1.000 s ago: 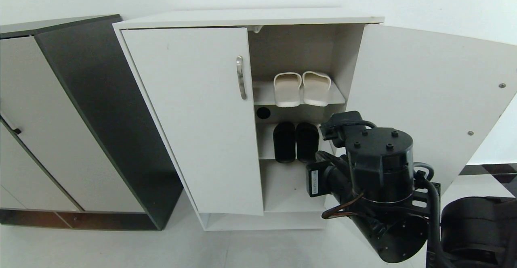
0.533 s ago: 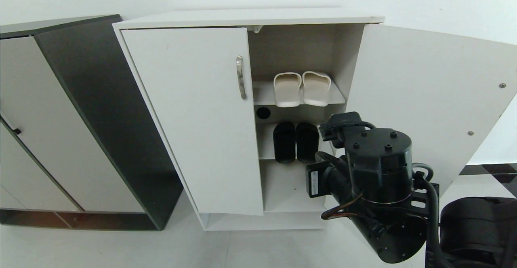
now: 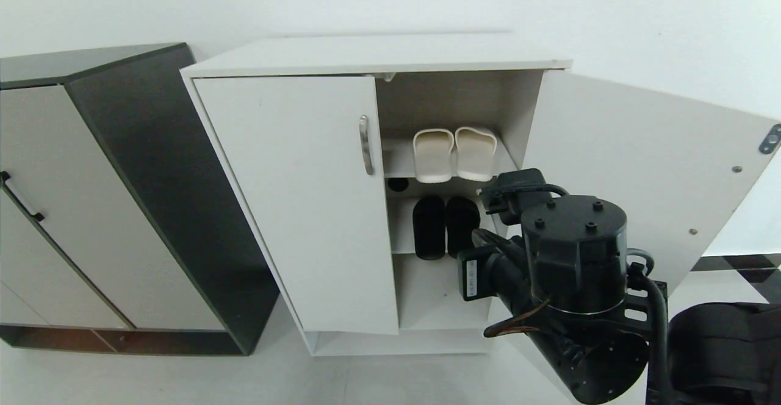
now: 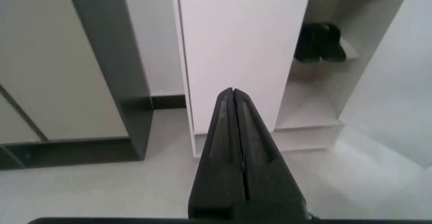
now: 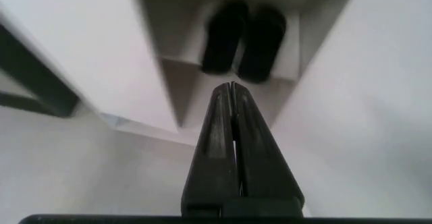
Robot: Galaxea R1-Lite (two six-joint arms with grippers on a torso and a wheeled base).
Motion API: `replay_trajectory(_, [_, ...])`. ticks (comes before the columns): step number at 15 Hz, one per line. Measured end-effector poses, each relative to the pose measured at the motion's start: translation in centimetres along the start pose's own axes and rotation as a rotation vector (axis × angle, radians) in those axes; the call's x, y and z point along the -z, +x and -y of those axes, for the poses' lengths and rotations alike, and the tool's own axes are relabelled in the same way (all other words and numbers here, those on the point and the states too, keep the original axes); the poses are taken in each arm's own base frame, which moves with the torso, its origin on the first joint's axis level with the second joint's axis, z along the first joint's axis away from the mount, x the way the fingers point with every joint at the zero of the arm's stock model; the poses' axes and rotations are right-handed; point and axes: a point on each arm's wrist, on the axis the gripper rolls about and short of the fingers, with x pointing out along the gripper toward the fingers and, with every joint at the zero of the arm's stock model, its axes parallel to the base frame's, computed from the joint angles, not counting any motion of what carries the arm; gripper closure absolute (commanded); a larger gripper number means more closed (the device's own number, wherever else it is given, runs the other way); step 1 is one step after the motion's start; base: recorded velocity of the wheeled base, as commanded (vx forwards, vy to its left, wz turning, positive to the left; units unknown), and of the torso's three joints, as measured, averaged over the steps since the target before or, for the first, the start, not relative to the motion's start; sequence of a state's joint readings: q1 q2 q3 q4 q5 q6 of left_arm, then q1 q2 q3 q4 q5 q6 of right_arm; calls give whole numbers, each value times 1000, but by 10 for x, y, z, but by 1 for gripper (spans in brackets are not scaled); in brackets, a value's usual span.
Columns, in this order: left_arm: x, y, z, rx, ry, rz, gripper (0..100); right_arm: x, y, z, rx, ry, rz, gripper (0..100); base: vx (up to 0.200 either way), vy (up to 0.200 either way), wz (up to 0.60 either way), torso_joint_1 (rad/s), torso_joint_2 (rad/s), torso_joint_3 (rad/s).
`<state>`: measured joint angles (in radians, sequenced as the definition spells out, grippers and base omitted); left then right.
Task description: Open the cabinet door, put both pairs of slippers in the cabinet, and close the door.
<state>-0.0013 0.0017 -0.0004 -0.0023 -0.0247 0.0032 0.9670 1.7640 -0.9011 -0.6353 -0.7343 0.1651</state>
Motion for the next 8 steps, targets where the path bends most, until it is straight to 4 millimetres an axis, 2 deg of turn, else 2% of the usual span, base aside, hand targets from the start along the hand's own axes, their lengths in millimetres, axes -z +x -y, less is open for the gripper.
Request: replay_trajectory(8, [0, 0, 0, 0, 0, -1, 100, 0, 1, 1, 5, -2, -2, 100, 0, 0, 0, 137, -464, -330])
